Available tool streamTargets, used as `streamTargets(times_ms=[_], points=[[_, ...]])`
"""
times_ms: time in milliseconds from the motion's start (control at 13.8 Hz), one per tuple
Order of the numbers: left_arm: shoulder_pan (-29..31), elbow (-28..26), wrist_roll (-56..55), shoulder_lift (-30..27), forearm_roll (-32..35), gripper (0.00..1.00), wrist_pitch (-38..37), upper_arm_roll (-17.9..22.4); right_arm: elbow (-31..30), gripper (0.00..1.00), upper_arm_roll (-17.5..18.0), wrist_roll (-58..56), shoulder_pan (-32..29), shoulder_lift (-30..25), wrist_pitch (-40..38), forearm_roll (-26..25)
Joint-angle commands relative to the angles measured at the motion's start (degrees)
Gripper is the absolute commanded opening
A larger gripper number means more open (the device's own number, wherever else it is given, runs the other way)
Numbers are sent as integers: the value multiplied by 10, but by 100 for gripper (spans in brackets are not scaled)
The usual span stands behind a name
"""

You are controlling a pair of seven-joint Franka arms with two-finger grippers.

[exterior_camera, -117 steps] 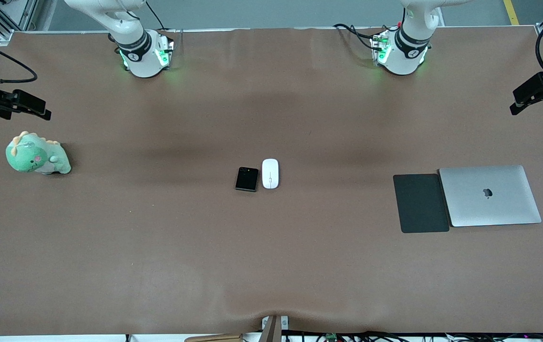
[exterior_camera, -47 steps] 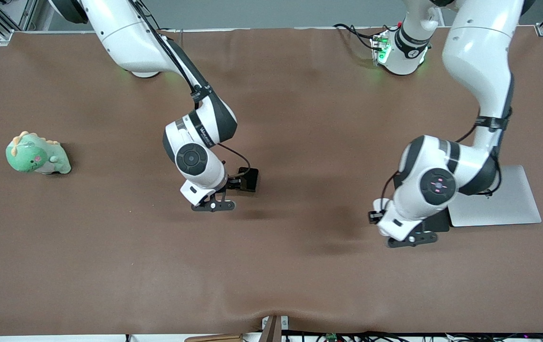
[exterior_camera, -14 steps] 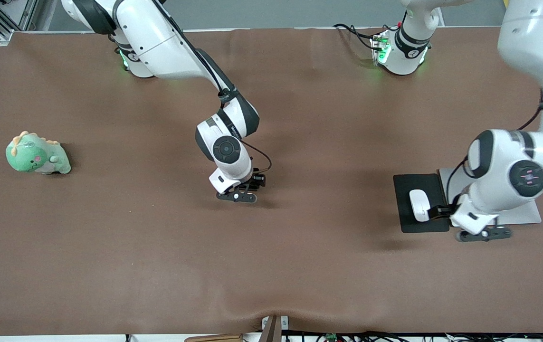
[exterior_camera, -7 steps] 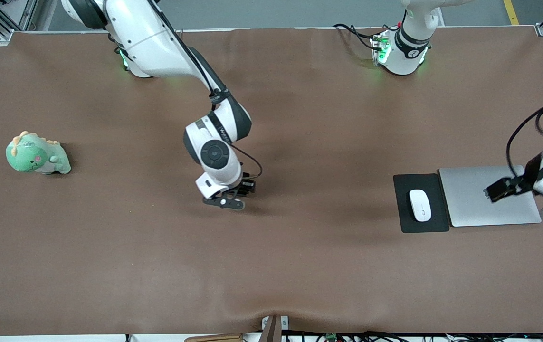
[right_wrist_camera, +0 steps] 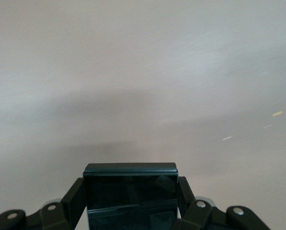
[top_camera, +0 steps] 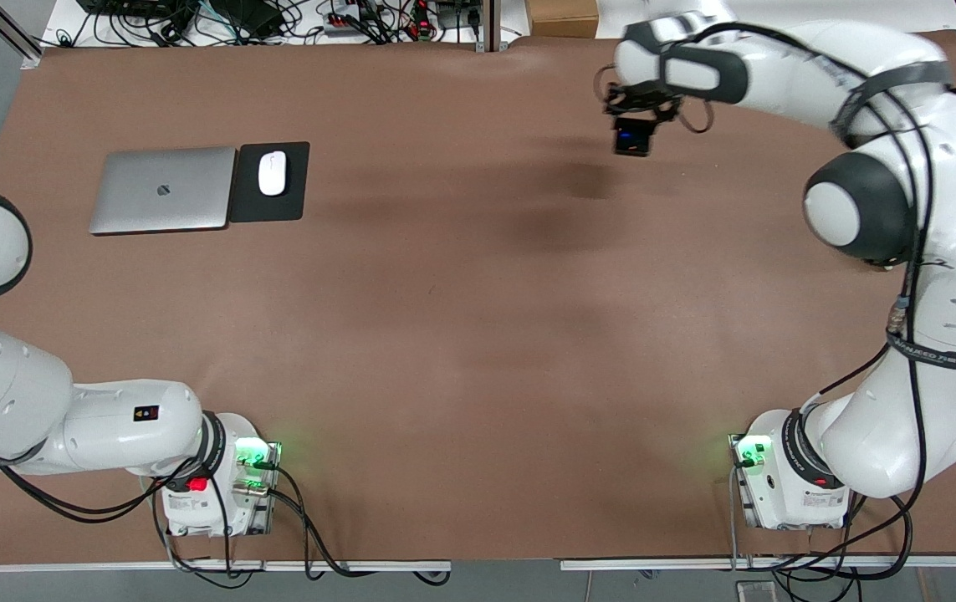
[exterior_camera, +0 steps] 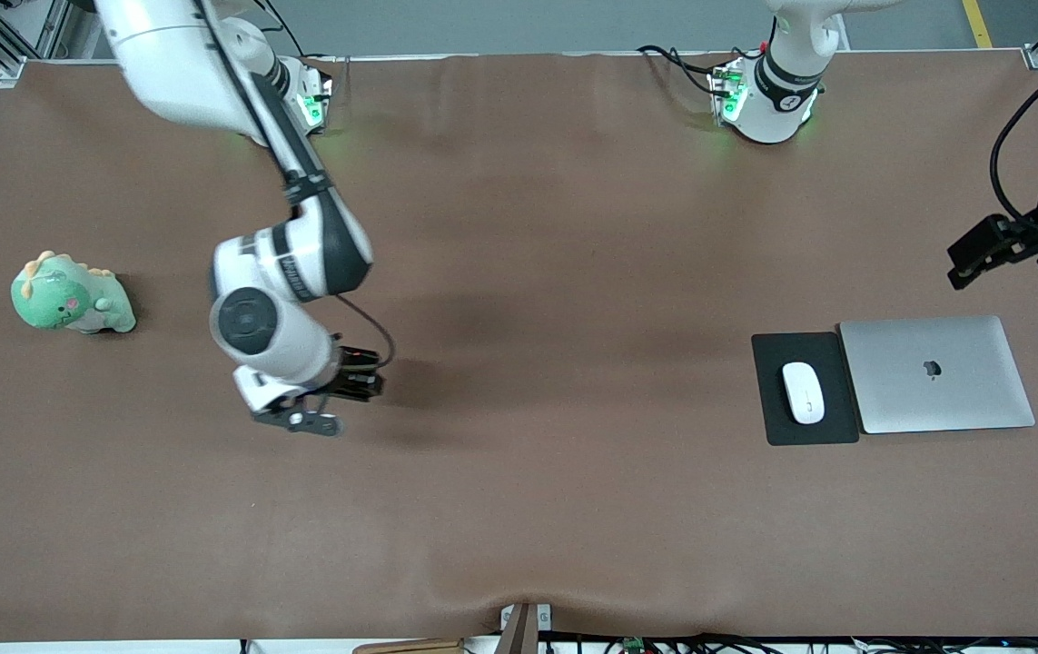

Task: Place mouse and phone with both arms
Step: 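Raise the left gripper away while the right gripper carries the phone toward the plush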

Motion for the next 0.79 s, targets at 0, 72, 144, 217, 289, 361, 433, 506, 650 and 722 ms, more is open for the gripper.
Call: streamTargets(times_ms=[0, 72, 144, 217, 289, 361, 433, 506, 650, 722], points=[[-57, -20, 17, -33, -11, 100, -34, 56, -78, 0, 6, -102, -64, -63, 6, -9], [-65, -20, 19, -39, -24, 100, -44, 68, -100, 0, -4, -136, -84, -74, 6, -25], [-65, -20, 22, -46, -39, 100, -58, 70, -121, 0, -9, -158, -104, -82, 7, -43], [-66, -22, 23, -52, -43, 100, -66, 70, -142, 0, -12, -176, -130, -89, 8, -59], [-66, -26, 23, -59, -43, 100, -69, 69, -160, 0, -12, -201, -158, -93, 9, -66], [-66, -29, 24, -64, -43, 100, -70, 69, -173, 0, -12, -226, -181, -94, 10, -66], [-66, -34, 24, -71, -43, 100, -73, 69, -186, 0, -12, -246, -200, -91, 16, -66], [-68, -40, 24, -76, -43, 100, -74, 69, -198, 0, -12, -265, -220, -87, 31, -66], [-67, -42, 23, -77, -43, 100, -73, 68, -221, 0, -12, -306, -249, -84, 70, -66], [-66, -41, 23, -73, -43, 100, -72, 69, -230, 0, -12, -325, -264, -80, 82, -66]])
